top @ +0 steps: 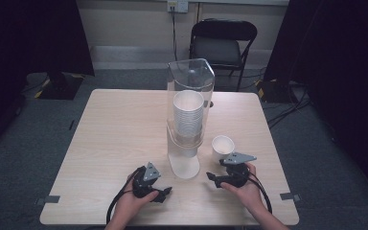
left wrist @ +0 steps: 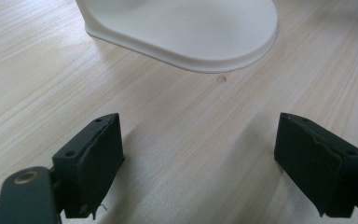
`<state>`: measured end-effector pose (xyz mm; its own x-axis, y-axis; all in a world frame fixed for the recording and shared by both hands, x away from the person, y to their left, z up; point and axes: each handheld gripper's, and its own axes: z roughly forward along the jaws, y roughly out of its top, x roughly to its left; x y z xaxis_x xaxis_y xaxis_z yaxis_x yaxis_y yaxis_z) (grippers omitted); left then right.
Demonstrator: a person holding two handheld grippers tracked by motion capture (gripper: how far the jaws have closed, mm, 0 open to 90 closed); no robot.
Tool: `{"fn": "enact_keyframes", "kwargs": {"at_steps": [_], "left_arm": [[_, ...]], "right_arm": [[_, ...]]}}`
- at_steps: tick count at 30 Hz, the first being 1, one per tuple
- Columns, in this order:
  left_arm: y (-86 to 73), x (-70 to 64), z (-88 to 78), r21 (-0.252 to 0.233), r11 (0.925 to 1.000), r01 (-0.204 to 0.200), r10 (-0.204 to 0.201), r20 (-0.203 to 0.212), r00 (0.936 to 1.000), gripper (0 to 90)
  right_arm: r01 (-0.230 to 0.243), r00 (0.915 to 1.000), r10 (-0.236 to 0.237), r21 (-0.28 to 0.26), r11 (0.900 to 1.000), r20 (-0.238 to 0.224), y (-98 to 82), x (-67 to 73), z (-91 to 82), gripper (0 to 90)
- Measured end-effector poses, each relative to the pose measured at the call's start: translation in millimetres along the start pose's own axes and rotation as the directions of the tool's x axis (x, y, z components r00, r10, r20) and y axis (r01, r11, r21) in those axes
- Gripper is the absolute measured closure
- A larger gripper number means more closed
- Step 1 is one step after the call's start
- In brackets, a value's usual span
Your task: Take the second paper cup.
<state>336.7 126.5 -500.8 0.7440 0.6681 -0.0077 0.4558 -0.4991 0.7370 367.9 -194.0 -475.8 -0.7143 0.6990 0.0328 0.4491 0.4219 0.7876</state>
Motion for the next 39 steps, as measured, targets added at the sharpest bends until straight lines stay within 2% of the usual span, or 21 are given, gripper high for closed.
{"fn": "enact_keyframes", "kwargs": {"at_steps": [4, 7, 13, 16, 18, 27, 31, 36, 39], "left_arm": [[0.0, 0.0, 0.0, 0.0, 1.0, 0.0, 0.0, 0.0, 1.0, 15.0], [0.0, 0.0, -0.1, 0.001, 1.0, -0.001, 0.001, 0.0, 1.0, 15.0], [0.4, -0.1, -0.7, 0.011, 0.9999, -0.003, 0.003, -0.005, 1.0, 15.0], [0.4, -0.1, -0.7, 0.011, 0.9999, -0.003, 0.003, -0.005, 1.0, 14.9], [0.4, -0.1, -0.7, 0.011, 0.9999, -0.003, 0.003, -0.005, 1.0, 15.0], [0.4, 0.1, -0.7, 0.012, 0.9999, -0.004, 0.004, -0.004, 1.0, 15.0], [0.4, 0.1, -0.7, 0.011, 0.9999, -0.004, 0.004, -0.004, 1.0, 15.0], [0.4, 0.2, -0.8, 0.012, 0.9999, -0.005, 0.005, -0.004, 1.0, 15.0], [0.4, 0.3, -0.8, 0.012, 0.9999, -0.004, 0.004, -0.002, 1.0, 15.0]], "right_arm": [[0.022, 0.9991, -0.023, -0.025, 0.999, -0.036, 12.8, 11.8, 5.0, 21.8], [0.02, 0.9984, -0.022, -0.042, 0.999, -0.053, 23.7, 18.5, 10.5, 20.5], [0.035, 0.9978, -0.04, -0.085, 0.996, -0.053, 43.4, 27.4, 19.4, 19.5], [0.032, 0.9983, -0.036, -0.1, 0.994, -0.046, 50.6, 27.8, 22.4, 19.4], [0.013, 0.999, -0.018, -0.123, 0.992, -0.041, 54.5, 26.7, 24.0, 18.6], [0.019, 0.9979, -0.029, -0.163, 0.986, -0.058, 78.4, 28.0, 27.1, 18.0], [-0.004, 0.9981, -0.007, -0.184, 0.983, -0.061, 82.9, 29.3, 30.5, 18.2], [-0.005, 0.9977, -0.009, -0.205, 0.979, -0.067, 87.8, 31.5, 36.8, 24.0], [0.014, 0.9978, -0.028, -0.221, 0.975, -0.06, 89.2, 33.2, 39.9, 29.6]]}}
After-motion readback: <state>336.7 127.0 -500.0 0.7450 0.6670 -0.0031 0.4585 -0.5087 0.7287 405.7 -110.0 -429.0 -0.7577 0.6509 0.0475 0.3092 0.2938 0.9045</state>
